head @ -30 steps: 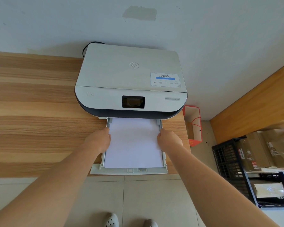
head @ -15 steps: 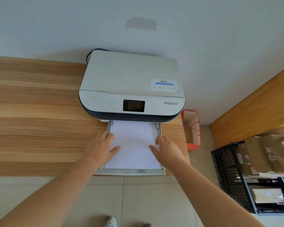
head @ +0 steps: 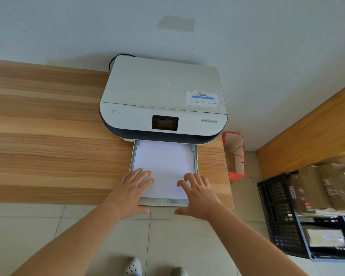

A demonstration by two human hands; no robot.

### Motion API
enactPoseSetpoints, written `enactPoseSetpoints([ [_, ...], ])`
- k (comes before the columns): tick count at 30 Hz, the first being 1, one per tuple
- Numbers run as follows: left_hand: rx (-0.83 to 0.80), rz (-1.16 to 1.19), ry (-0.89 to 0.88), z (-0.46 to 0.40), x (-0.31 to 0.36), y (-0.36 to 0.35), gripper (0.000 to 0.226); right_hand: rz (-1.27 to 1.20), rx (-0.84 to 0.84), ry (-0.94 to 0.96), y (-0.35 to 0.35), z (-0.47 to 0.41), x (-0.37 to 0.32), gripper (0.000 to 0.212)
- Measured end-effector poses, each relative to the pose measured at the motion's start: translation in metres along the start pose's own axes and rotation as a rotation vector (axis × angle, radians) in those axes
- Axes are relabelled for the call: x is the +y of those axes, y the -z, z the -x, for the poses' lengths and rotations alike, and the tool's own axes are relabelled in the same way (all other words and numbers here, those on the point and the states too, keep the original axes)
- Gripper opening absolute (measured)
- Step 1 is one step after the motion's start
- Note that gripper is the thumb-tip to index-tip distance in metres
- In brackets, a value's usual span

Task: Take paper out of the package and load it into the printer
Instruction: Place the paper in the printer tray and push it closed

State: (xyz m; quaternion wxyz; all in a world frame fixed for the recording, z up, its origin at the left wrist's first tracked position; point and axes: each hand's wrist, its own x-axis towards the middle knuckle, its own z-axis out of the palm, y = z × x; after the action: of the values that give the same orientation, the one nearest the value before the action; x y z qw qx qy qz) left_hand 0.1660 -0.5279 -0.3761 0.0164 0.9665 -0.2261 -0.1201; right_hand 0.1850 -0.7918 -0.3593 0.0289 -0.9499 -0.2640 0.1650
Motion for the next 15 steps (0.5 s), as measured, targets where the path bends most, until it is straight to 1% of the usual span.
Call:
enactPoseSetpoints([
  [4,-0.006,-0.011,0.047,0.003,-0.002,0.001,0.088,-0.002,0.02,-0.01,0.0,-0.002,0.0,0.082],
  [8,0.072,0.009,0.052,0.004,-0.003,0.002,0.08,0.007,0.026,0.0,0.006,-0.004,0.0,0.081],
  [11,0.121,0.041,0.064,0.003,-0.006,0.006,0.084,-0.011,0.032,-0.014,0.014,-0.008,0.002,0.083],
  [15,0.082,0.033,0.07,-0.001,-0.008,0.012,0.088,-0.025,0.014,-0.027,0.016,-0.011,0.002,0.085],
])
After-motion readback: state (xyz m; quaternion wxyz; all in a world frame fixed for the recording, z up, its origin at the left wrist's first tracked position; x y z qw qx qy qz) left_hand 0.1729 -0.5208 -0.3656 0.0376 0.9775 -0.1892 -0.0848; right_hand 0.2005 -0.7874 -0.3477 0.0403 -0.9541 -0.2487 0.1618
